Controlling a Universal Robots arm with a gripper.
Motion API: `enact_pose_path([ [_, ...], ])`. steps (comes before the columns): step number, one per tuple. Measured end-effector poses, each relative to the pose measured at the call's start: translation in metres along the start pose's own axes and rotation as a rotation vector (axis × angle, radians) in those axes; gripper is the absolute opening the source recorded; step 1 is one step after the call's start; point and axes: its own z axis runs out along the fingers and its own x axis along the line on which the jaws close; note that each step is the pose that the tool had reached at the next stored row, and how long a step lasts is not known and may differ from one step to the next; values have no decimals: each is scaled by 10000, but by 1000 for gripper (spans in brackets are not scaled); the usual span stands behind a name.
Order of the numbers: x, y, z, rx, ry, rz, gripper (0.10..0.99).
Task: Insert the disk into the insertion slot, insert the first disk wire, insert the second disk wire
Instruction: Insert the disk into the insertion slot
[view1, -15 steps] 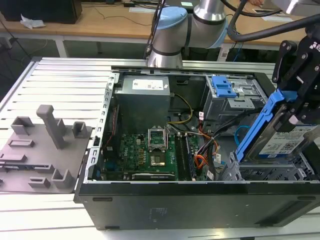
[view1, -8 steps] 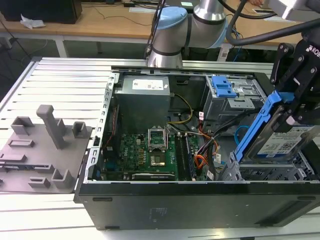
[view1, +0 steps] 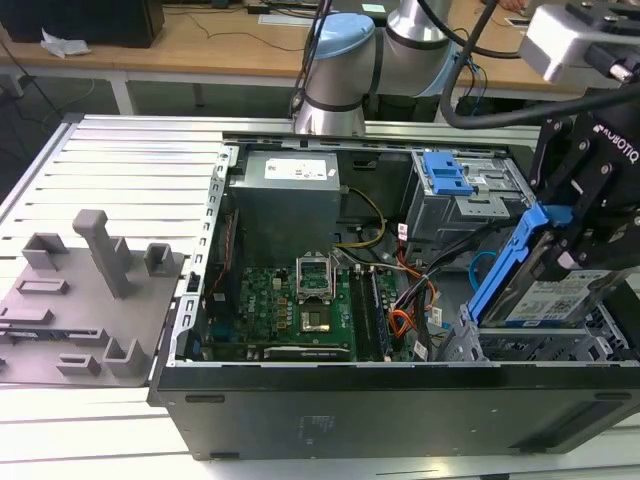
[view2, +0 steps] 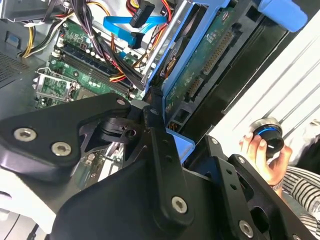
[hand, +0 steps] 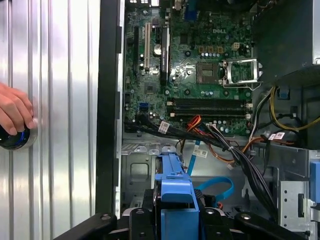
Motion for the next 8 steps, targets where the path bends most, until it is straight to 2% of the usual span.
enact_pose_path([
  [8,0,-5,119,0,0,0,365],
])
